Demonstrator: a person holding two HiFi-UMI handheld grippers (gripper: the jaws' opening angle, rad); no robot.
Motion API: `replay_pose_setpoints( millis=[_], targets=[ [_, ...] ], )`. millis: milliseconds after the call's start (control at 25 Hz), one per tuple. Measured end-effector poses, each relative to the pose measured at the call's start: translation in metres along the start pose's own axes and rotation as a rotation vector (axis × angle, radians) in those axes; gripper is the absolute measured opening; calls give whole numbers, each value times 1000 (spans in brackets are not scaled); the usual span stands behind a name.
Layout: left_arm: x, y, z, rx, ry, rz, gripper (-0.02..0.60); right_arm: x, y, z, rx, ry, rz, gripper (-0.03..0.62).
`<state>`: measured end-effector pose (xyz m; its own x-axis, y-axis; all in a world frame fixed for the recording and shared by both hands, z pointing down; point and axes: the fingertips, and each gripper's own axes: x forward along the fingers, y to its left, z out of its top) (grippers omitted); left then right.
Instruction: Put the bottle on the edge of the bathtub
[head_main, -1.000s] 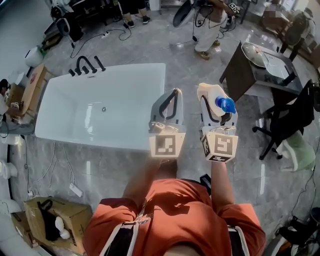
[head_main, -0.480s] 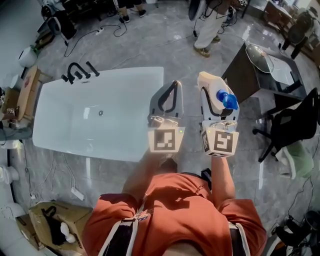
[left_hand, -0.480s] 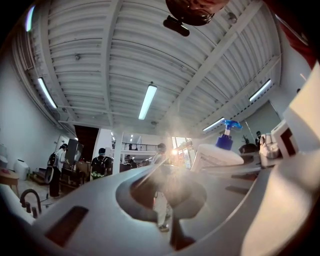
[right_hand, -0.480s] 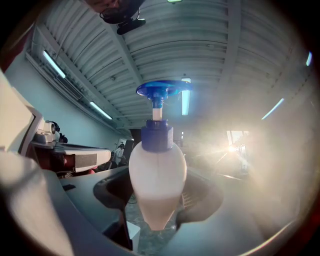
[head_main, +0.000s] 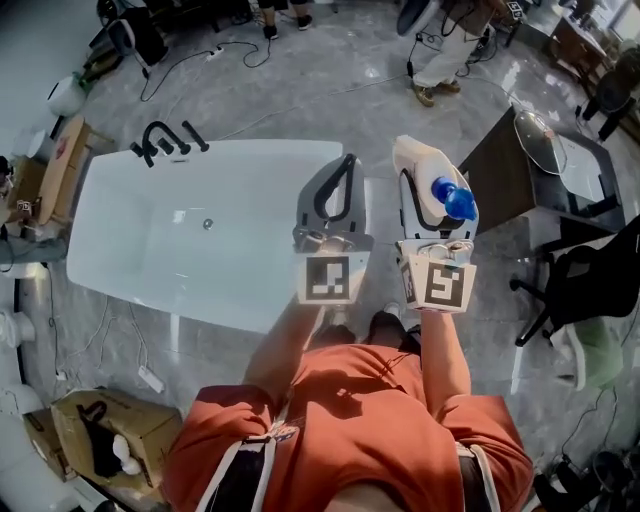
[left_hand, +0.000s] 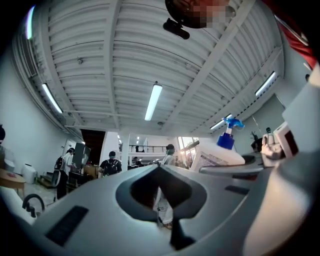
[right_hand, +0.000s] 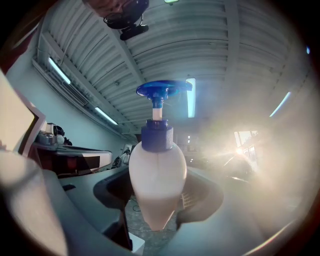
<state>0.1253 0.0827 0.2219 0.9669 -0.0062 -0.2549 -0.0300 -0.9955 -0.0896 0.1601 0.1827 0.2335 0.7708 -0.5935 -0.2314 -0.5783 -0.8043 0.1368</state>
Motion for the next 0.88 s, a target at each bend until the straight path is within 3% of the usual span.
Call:
replay_pose_setpoints(
  millis=[320,520,880],
  targets=[
    [29,31,-31,82,57,147,17,56,10,-26,49,-21,163,270],
    [49,40,-39,65,63,259,17,85,2,-37,63,-21,256,270],
    [95,19,-50,109,70,388,17,128,-42,-59,104,-24,389,270]
  ],
)
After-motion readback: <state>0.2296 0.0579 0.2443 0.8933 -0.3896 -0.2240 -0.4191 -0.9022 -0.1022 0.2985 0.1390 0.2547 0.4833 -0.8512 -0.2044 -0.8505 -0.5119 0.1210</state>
